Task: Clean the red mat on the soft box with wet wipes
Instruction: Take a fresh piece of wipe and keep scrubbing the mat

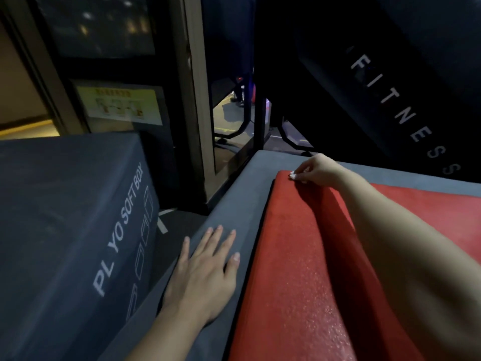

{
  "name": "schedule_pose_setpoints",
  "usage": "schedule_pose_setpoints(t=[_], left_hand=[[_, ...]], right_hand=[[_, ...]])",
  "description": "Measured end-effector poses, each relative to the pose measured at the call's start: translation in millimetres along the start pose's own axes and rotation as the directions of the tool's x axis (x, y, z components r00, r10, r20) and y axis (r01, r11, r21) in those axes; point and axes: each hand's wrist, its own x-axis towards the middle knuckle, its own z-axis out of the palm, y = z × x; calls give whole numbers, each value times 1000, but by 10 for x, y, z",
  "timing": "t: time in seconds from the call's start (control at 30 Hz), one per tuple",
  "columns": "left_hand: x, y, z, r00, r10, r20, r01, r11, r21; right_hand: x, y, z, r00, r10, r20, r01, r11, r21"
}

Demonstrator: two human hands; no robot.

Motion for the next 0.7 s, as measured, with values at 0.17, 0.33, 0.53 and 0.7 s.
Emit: schedule_pose_setpoints(t=[0.17,0.33,0.53,0.7], left_hand=[[-10,-9,7,1000,9,-4,-9,1000,-5],[-23,1,-2,1000,10,-18,-11,1000,-28],[-25,-7,16,1000,12,-16,-12,1000,-22],[-26,-1,-8,1000,4,5,-4,1000,-29]], right_hand=[[92,-33,156,985,-22,-172,11,998,-65],[-35,-45,292,981,-16,-193,25,999,43],[-702,-181,25,963,-206,175,198,978,62],[-757,-188,285,974,-128,-185,132,991,12]])
